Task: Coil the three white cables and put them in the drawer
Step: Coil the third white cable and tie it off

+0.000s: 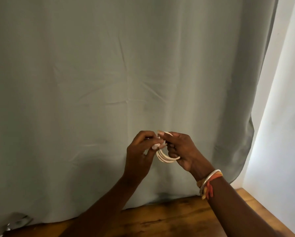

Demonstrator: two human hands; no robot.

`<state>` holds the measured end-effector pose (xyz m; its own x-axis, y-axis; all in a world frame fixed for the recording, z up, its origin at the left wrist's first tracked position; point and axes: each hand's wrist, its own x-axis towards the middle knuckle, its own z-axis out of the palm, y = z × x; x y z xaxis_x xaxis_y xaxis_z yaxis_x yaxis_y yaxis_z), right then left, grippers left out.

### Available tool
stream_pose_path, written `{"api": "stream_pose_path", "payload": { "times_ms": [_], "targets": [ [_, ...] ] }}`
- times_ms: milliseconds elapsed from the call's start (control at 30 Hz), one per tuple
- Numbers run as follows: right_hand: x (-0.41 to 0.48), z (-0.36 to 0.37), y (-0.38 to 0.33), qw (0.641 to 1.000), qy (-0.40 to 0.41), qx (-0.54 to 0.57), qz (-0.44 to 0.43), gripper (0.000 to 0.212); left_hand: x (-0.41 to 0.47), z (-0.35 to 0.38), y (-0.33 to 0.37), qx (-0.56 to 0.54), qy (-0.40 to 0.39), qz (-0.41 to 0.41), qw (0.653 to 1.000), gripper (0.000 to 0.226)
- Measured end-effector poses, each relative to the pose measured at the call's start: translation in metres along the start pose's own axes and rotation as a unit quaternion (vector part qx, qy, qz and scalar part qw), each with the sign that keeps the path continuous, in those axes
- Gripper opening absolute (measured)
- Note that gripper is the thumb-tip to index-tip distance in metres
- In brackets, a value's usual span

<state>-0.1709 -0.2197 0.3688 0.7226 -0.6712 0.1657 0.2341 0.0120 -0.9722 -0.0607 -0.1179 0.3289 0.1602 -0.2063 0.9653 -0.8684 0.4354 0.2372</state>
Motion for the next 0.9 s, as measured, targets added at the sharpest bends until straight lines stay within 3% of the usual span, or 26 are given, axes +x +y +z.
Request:
{"api": "stream_pose_path", "payload": {
  "times_ms": [100,200,267,333,367,433,633,900],
  "targets": [
    [0.001,-0.004,0.002,0.997,0.074,0.007,-0.03,0.028,-0.003,-0.002,0.001,0.044,-0.033,0.102,0.993,0.009],
    [-0.002,-0.005,0.002,0.993,0.098,0.02,-0.059,0.025,0.001,-0.005,0.006,0.033,0.01,0.071,0.997,0.013],
    [-0.004,0.0,0.0,0.992,0.095,0.021,-0.077,0.026,0.004,-0.003,0.01,-0.033,0.118,-0.102,0.987,0.011],
    [-0.006,0.007,-0.002,0.993,0.08,0.02,-0.081,0.027,0.009,0.002,0.011,-0.189,0.221,-0.322,0.901,0.013],
    [-0.007,0.01,-0.003,0.994,0.076,0.019,-0.082,0.028,0.01,0.005,0.009,-0.249,0.244,-0.387,0.854,0.014],
    [-0.01,0.015,-0.006,0.993,0.077,0.015,-0.085,0.029,0.011,0.008,0.004,-0.292,0.242,-0.448,0.81,0.014],
    [-0.015,0.023,-0.007,0.993,0.07,0.001,-0.095,0.026,0.006,0.012,0.007,-0.17,0.201,-0.464,0.846,0.007],
    [-0.014,0.029,0.0,0.993,0.079,0.015,-0.082,0.02,0.005,0.022,0.014,-0.188,0.216,-0.488,0.825,0.024]
  ]
}}
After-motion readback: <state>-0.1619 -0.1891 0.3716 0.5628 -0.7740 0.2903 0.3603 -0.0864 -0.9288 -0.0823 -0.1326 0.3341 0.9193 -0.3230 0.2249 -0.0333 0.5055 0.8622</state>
